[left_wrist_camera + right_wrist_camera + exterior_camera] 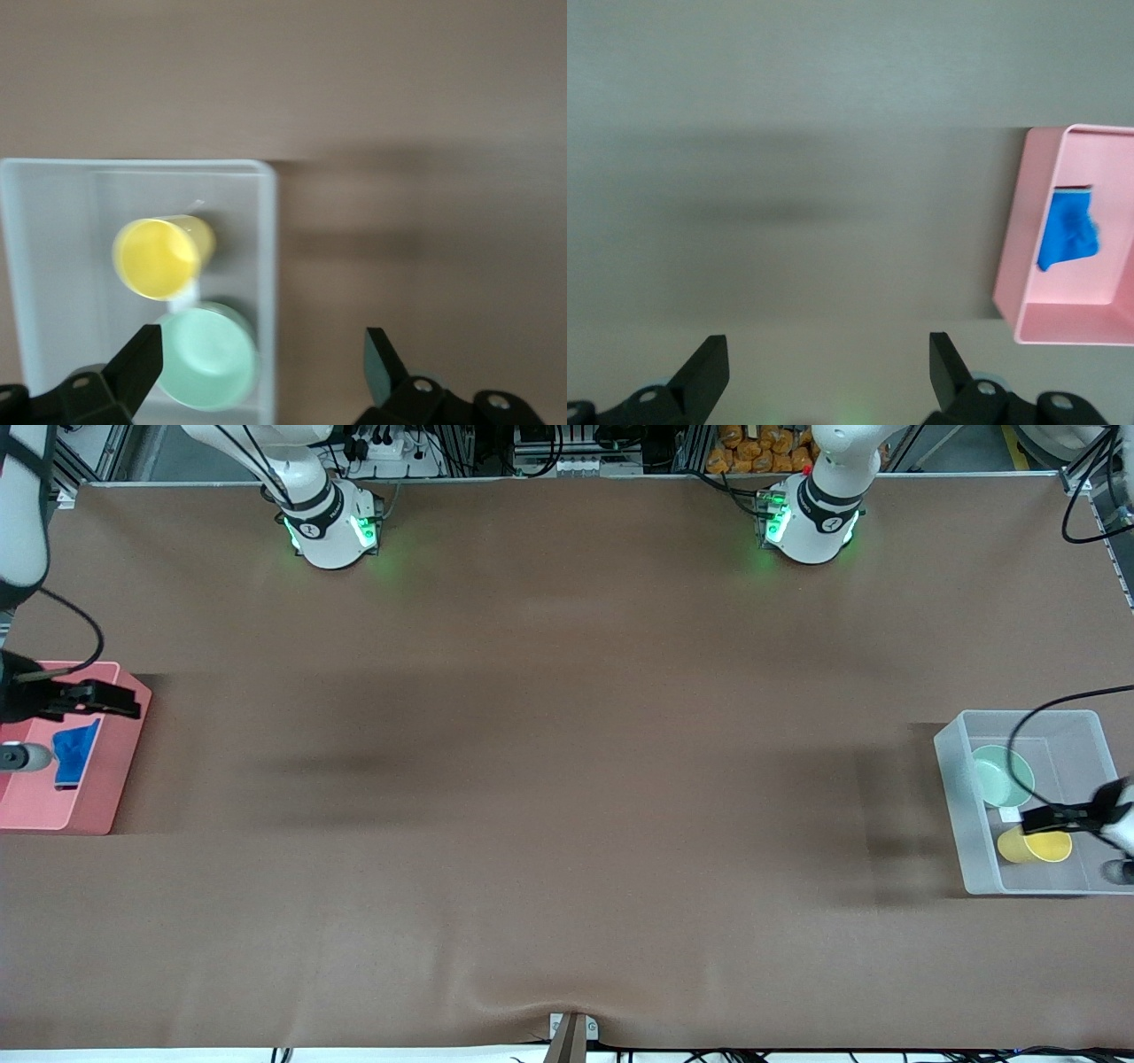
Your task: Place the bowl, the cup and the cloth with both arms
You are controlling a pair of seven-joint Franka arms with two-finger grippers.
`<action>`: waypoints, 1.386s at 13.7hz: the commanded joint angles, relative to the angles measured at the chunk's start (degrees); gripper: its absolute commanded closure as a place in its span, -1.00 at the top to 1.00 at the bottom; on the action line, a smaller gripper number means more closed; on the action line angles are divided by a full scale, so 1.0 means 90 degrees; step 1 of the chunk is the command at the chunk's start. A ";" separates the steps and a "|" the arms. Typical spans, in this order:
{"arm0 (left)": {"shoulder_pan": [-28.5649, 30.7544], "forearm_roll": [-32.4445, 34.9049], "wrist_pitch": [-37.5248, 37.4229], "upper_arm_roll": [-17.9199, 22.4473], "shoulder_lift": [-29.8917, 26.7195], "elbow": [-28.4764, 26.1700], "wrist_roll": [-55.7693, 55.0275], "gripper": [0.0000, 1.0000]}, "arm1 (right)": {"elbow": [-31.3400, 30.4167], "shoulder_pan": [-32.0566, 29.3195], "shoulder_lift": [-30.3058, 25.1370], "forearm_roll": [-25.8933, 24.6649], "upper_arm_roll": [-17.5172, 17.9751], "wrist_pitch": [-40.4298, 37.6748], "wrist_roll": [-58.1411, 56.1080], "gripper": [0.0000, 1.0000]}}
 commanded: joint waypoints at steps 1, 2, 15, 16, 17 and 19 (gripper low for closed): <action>-0.0552 -0.0274 -0.0151 0.0194 -0.0325 -0.0182 -0.0292 1.00 | -0.0963 0.0054 -0.0960 0.0584 -0.0076 0.0180 0.0583 1.00; -0.0834 -0.0497 -0.0151 0.0464 -0.0365 -0.0163 -0.0389 1.00 | -0.1227 0.0063 -0.1253 0.0615 -0.0076 0.0316 0.0710 1.00; -0.3376 -0.2072 -0.1730 0.3436 -0.2199 -0.0230 0.0177 1.00 | -0.1415 -0.0767 -0.1998 0.0215 0.0511 0.0073 0.1484 1.00; -0.3386 -0.2082 -0.2013 0.3407 -0.2394 -0.0260 0.0235 1.00 | -0.1406 -0.0786 -0.1998 0.0224 0.0501 0.0073 0.1289 1.00; -0.3405 -0.2082 -0.2229 0.3407 -0.2599 -0.0337 0.0332 1.00 | -0.1367 -0.0815 -0.1978 0.0224 0.0491 0.0073 0.1191 1.00; -0.3425 -0.2091 -0.2299 0.3377 -0.3087 -0.0668 0.0421 1.00 | -0.1366 -0.0816 -0.1978 0.0215 0.0481 0.0044 0.1170 1.00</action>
